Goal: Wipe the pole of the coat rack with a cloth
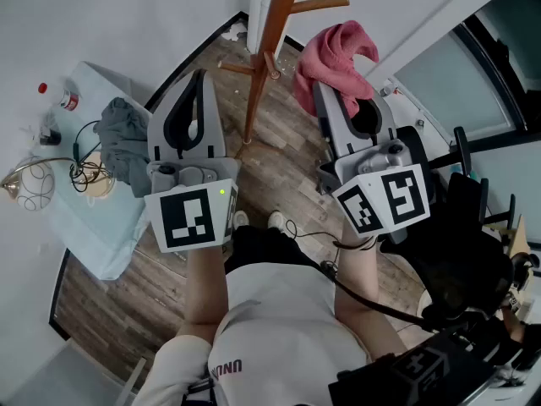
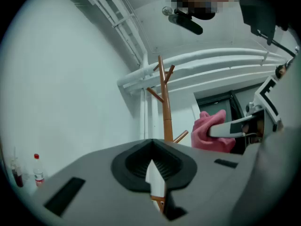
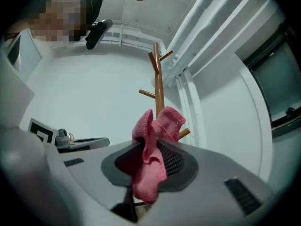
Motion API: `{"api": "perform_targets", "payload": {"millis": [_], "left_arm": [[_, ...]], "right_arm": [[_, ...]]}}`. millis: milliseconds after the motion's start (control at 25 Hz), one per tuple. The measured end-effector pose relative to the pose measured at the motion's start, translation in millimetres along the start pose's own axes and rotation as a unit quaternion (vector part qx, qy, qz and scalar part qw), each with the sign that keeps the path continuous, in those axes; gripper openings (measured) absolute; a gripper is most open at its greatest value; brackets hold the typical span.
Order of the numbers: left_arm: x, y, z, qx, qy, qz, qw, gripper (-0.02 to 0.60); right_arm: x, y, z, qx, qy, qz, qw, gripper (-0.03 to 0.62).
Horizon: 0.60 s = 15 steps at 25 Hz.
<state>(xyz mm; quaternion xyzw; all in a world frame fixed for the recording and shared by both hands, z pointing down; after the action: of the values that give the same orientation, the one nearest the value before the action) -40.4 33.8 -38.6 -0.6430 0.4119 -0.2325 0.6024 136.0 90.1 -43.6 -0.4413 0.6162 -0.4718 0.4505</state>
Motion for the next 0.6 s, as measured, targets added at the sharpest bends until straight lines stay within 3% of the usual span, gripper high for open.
{"api": "perform_targets", "payload": {"millis": [320, 600], "left_arm": [[-3.2, -7.3, -6.9, 0.027, -0.014, -0.003, 0.9995, 0.012], [-5.6, -16.7, -6.6, 0.027, -0.022, -0.015, 0.9993, 0.012]], "right_arm": [[-1.0, -17.4, -5.5, 0.012, -0.007, -0.015, 1.000, 0.091], [-4.5, -28.5, -5.0, 0.024, -0.018, -0.023, 0.999, 0.091]]}}
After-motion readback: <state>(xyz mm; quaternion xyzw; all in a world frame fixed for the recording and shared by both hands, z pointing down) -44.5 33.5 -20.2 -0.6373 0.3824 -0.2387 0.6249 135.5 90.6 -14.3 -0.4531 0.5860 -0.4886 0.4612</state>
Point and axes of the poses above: the fingertips, and each gripper's own axes: x forward along the fingers, z to its right, y out of its top, the point moved 5 cm from there along -x, backward along the fingers, and after that the axes turned 13 degrees about -x, right-handed, at the moved point
